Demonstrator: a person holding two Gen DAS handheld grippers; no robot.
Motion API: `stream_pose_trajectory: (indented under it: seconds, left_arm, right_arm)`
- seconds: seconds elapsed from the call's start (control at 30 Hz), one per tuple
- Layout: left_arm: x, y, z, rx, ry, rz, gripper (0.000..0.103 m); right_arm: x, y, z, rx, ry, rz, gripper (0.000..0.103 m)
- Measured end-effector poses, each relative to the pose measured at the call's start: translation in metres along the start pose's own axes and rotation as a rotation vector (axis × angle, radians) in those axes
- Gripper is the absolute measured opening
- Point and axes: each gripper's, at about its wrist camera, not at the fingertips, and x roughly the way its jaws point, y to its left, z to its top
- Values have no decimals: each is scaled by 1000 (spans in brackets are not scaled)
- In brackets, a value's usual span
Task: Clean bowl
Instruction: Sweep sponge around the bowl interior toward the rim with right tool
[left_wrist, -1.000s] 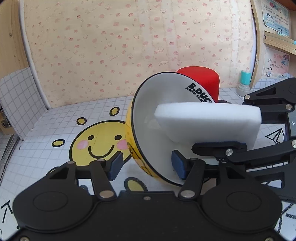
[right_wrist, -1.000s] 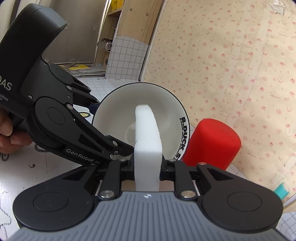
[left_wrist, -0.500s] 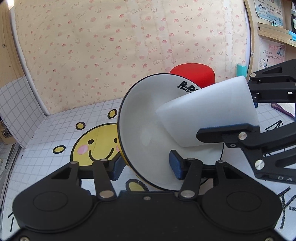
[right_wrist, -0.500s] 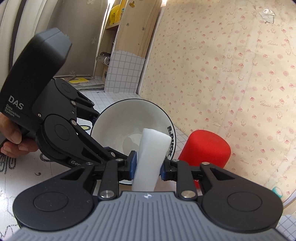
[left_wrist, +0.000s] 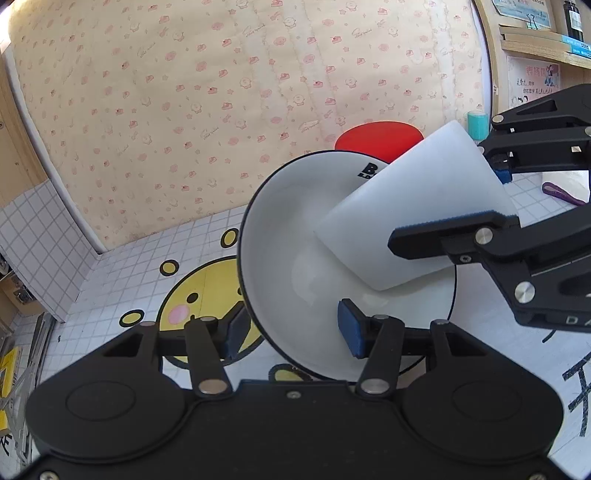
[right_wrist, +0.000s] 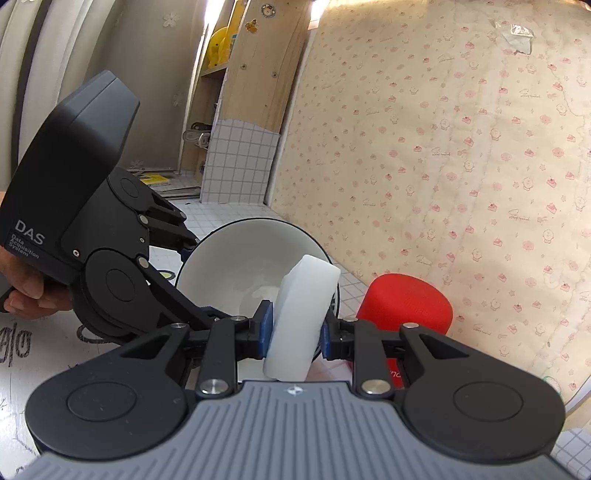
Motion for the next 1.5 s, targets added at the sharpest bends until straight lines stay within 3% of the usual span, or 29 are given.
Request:
stream_pose_trajectory:
  seconds: [0.17, 0.4, 0.53, 0.67, 0.8, 1.0, 1.2, 1.4, 1.5]
  left_arm:
    - [0, -3, 5, -24, 7, 24, 55]
    - [-5, 5, 3, -23, 3, 21, 55]
    - [-10, 11, 3, -27, 2, 9, 55]
    - [-14, 16, -1, -24, 1, 10, 55]
    - [-12, 26, -7, -27, 2, 6, 55]
    - [-11, 28, -10, -14, -3, 8, 55]
    - [-12, 30, -9, -31, 0, -3, 55]
    - [-12, 31, -8, -30, 2, -5, 55]
    - [-12, 31, -7, -26, 0, -2, 55]
  right_arm:
    - [1, 4, 1, -7, -26, 56, 24]
    - [-2, 7, 3, -51, -72, -11, 23]
    - [4, 2, 0, -44, -14, -8, 23]
    - [11, 4, 0, -20, 18, 66, 21]
    - [5, 3, 3, 24, -42, 86, 21]
    - [-1, 6, 5, -10, -108, 5, 21]
    - [2, 4, 1, -77, -38, -48, 21]
    - [12, 5, -4, -50, 48, 37, 21]
    - [12, 8, -3, -49, 39, 49, 21]
